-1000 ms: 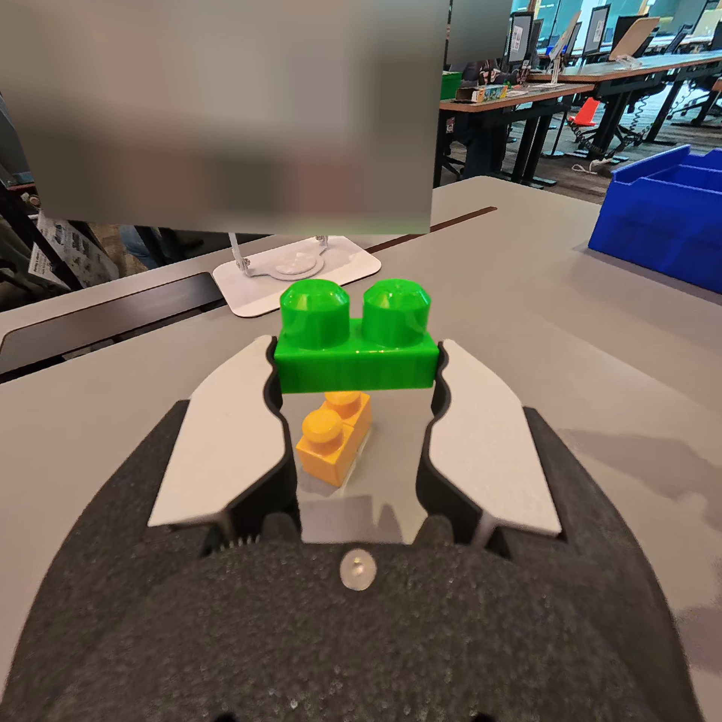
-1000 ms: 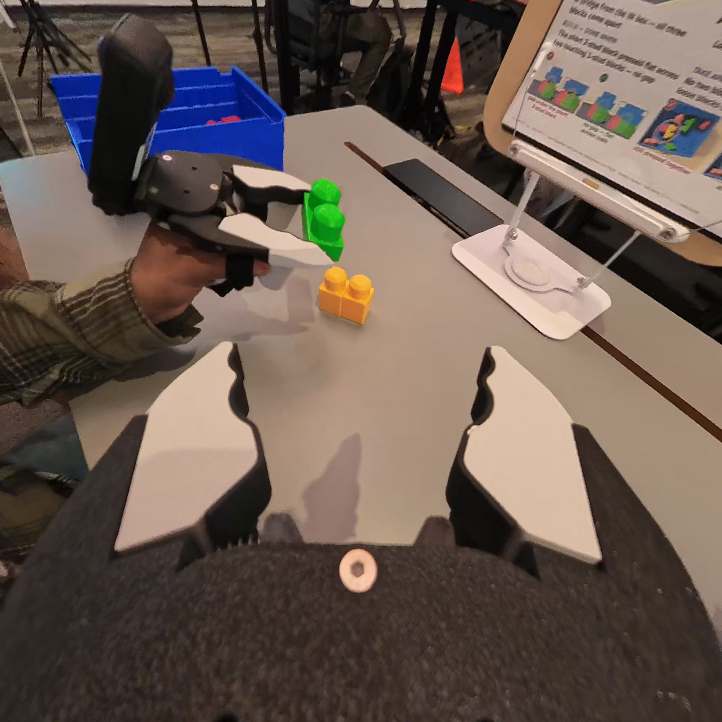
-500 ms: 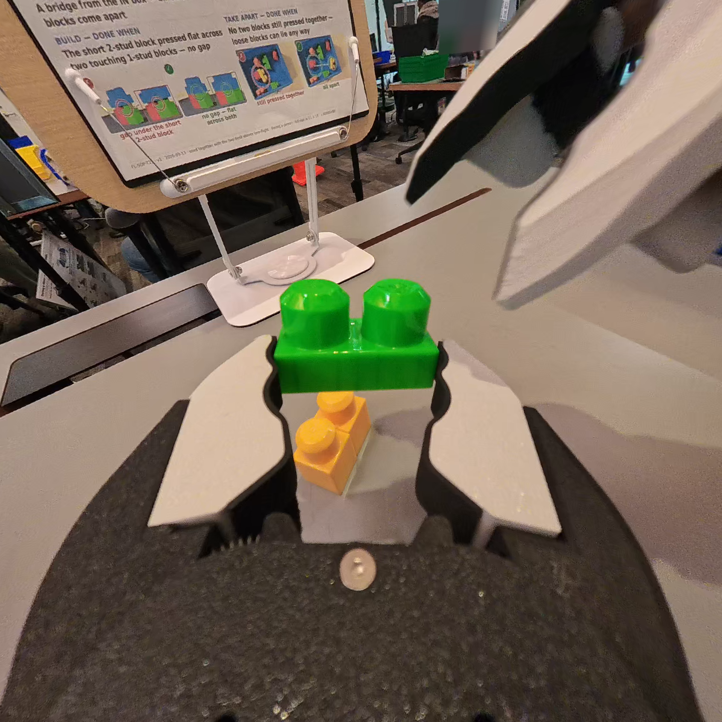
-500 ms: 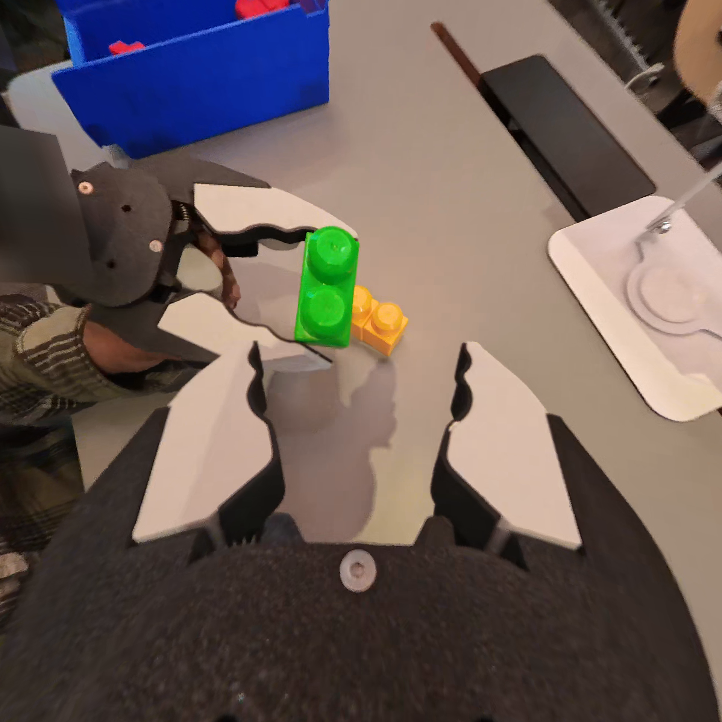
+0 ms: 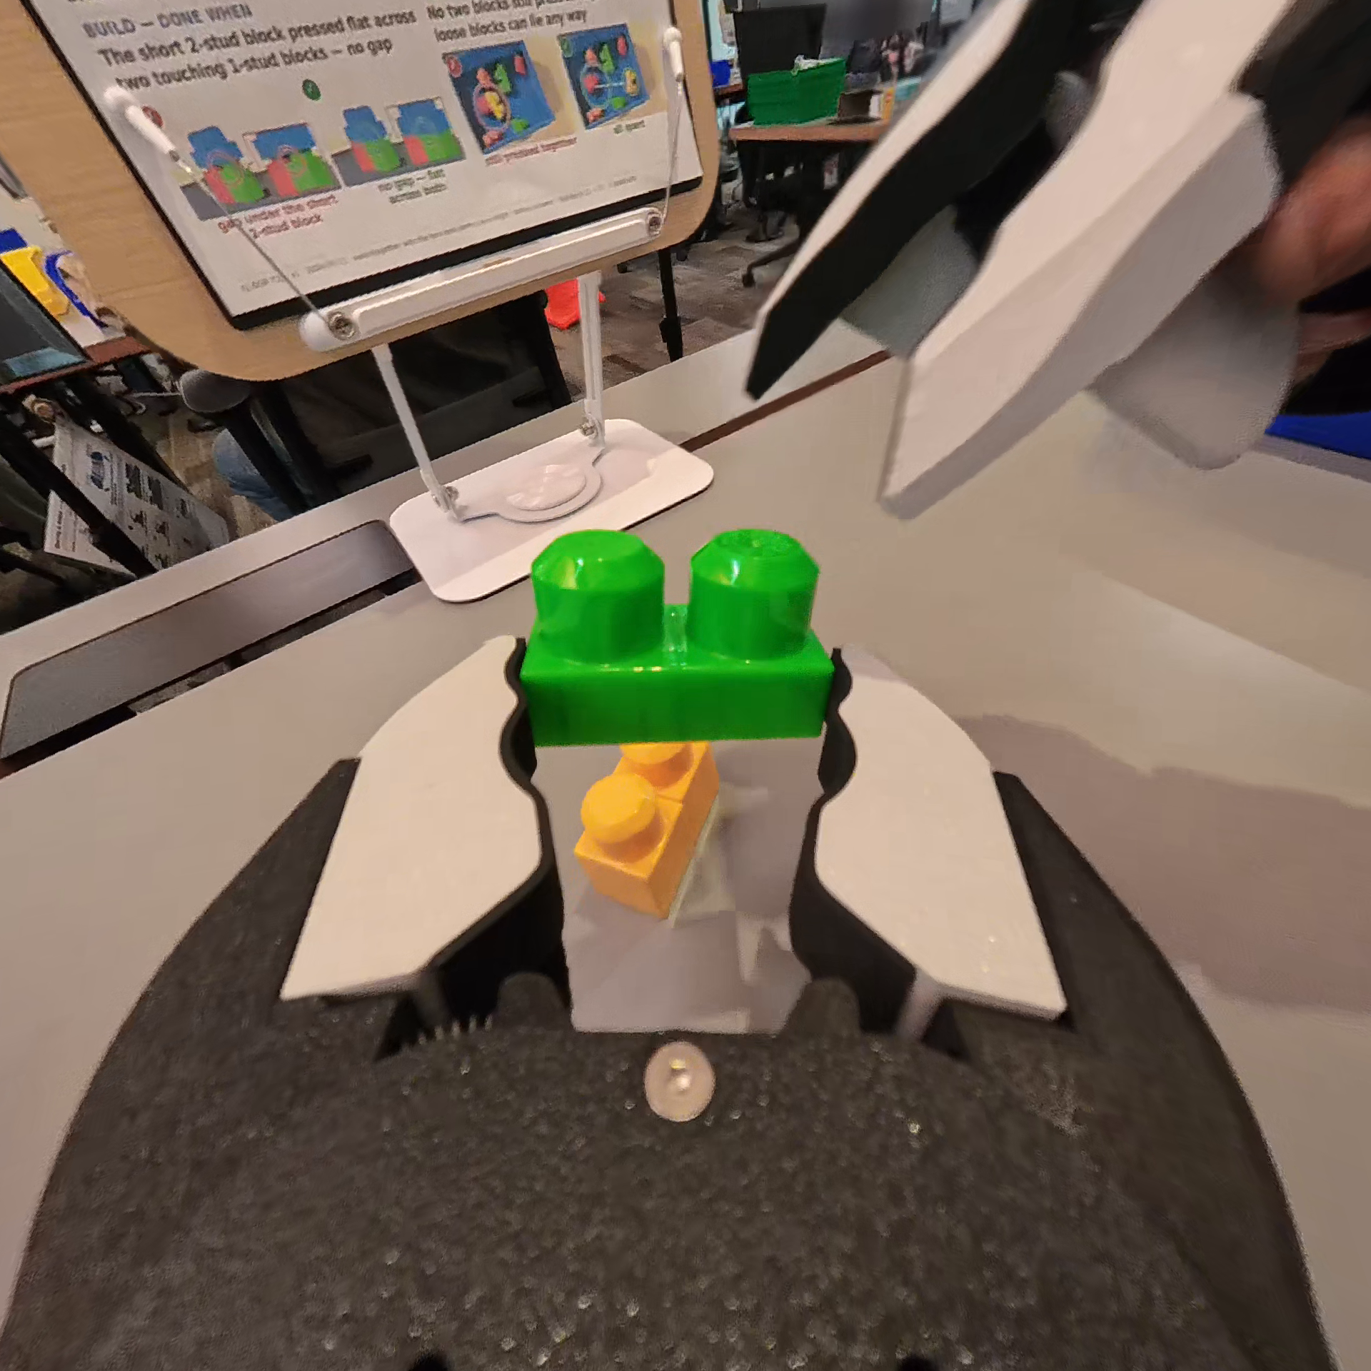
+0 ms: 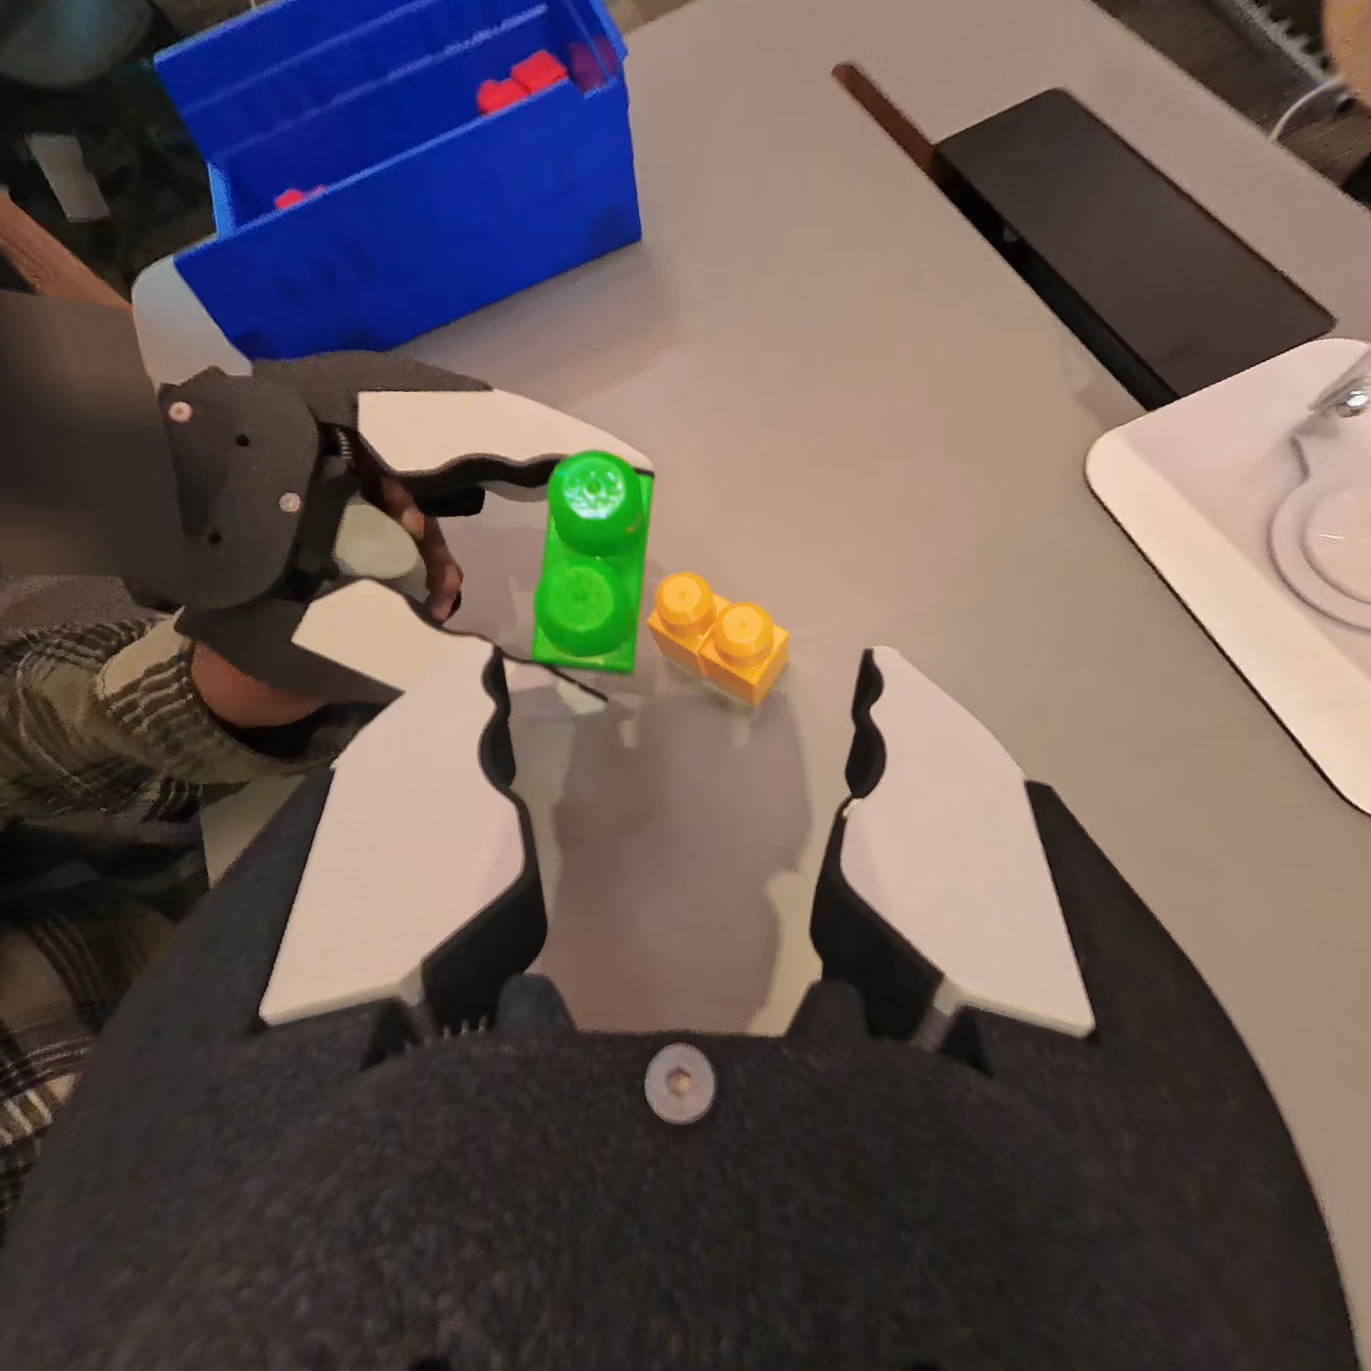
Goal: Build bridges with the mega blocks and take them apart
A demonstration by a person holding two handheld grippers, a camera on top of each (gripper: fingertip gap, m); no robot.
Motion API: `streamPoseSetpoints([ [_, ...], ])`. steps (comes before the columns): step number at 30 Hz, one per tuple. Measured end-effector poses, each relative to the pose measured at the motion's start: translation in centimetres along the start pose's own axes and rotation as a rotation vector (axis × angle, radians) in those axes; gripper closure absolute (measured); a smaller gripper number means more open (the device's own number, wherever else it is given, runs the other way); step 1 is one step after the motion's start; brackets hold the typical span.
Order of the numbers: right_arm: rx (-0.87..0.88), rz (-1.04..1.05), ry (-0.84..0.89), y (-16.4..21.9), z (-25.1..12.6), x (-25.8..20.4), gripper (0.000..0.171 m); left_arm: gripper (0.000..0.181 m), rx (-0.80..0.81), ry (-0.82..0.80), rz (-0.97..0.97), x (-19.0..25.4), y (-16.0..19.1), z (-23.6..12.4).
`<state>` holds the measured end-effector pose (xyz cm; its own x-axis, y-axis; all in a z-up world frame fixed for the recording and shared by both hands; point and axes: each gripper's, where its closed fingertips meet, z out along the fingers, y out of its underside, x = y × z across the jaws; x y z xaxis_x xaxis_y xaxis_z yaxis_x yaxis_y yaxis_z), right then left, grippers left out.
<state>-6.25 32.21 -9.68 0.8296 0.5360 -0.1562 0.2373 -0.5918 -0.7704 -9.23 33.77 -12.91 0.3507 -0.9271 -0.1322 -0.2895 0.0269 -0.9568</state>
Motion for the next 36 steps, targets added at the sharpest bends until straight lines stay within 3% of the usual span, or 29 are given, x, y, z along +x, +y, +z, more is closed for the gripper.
streamPoseSetpoints([
  [16,0.084,0.059,0.03,1.7,-2.8,1.6,0.084,0.106,0.001,-0.075,-0.154,-1.2,0.9,0.4],
  [36,0.024,0.053,-0.005,2.1,-2.1,1.9,0.087,0.106,-0.038,-0.044,-0.056,1.8,0.1,1.3],
])
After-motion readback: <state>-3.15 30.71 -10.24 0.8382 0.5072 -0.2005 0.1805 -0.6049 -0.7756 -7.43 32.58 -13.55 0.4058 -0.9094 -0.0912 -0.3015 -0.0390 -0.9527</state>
